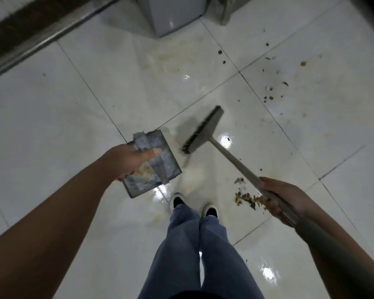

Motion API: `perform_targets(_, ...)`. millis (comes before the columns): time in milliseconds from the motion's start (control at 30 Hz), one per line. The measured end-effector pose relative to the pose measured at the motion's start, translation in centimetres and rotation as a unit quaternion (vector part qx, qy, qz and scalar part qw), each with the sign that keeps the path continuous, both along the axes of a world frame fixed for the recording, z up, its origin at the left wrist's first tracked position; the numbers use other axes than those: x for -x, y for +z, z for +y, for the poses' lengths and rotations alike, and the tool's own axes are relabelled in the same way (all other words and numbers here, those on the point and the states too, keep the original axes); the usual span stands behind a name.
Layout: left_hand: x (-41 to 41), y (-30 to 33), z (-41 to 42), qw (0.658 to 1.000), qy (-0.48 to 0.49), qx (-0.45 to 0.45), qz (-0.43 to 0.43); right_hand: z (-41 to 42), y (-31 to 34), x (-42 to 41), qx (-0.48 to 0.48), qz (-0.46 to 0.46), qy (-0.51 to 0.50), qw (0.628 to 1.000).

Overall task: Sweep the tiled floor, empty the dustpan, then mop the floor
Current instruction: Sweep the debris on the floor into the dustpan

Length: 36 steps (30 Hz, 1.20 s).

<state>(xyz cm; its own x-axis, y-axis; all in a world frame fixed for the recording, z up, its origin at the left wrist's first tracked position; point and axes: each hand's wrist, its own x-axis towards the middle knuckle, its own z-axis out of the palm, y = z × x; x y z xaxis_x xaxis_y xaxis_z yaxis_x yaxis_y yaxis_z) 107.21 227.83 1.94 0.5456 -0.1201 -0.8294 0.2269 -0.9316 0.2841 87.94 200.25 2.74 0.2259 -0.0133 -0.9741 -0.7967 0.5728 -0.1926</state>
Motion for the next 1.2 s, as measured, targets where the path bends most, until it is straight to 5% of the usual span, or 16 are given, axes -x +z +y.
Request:
perform_targets(200, 0.6, 2.6, 2.6, 0.997, 0.026, -0.029, -0.070, 3.1, 1.7, -7.4, 0.013, -0.100, 0.154, 0.983)
perform_targets(367, -1.0, 2.2, 5.2, 0.995, 0.081, -0.039, -0.053, 7.0, 0.1, -14.0, -0.001, -0.149, 0.163, 0.975)
perform_targets(867, -13.7, -0.2, 13.1, 0.982, 0.180, 0.021, 0.045, 21.4, -5.7, -35.5, -0.030, -0.079, 0.307, 0.948)
perform_targets(1067, -15.3, -2.0, 13.8, 0.984, 0.173, -0.023, 0.024, 21.4, -8.2, -38.3, -0.033, -0.053, 0.277, 0.959)
perform_targets(1200, -16.7, -2.4, 13.0, 0.988, 0.148, -0.040, 0.015, 14.3, -8.3, -36.3, -0.060, 0.001, 0.137, 0.989)
